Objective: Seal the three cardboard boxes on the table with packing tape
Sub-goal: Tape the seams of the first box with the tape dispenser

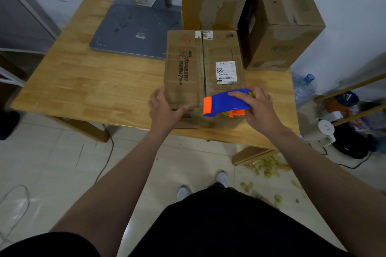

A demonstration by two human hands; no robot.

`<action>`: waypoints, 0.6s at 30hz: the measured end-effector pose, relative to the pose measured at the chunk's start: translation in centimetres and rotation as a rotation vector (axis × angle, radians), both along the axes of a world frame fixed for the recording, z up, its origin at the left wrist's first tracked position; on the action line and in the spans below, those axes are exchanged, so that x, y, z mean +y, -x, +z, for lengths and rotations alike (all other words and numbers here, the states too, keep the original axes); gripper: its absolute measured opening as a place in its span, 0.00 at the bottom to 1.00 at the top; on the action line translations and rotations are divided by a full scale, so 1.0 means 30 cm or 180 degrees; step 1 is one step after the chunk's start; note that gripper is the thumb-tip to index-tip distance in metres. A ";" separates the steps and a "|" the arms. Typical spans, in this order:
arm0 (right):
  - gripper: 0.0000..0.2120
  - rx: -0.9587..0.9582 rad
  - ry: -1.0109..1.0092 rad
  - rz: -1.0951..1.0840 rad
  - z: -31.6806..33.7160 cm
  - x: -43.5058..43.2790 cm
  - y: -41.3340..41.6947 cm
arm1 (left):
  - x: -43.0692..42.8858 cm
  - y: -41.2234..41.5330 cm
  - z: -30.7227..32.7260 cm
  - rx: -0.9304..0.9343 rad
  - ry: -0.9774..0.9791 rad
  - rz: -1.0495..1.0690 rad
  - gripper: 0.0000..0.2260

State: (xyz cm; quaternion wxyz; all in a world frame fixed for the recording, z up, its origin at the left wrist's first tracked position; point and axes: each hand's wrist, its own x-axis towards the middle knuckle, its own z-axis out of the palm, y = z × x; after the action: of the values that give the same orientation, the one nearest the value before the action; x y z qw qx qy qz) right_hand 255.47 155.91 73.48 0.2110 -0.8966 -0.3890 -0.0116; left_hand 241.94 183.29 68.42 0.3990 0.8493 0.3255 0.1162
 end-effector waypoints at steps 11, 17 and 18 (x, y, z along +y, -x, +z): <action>0.31 0.0006 0.0025 0.0010 -0.001 -0.004 0.004 | 0.026 -0.136 0.059 0.0778 -0.0708 -0.0829 0.50; 0.30 0.0011 0.0004 -0.0024 -0.001 0.002 -0.006 | 0.041 -0.136 0.057 0.0632 -0.0453 -0.1099 0.48; 0.29 0.0019 0.0002 -0.0021 0.000 0.002 -0.005 | 0.051 -0.125 0.059 0.0553 -0.0312 -0.1123 0.47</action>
State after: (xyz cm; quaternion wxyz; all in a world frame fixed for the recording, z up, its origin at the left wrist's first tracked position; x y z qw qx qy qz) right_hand 255.61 155.97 73.48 0.2118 -0.8980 -0.3855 -0.0096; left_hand 245.70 184.83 70.20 0.3418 0.9184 0.1987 -0.0135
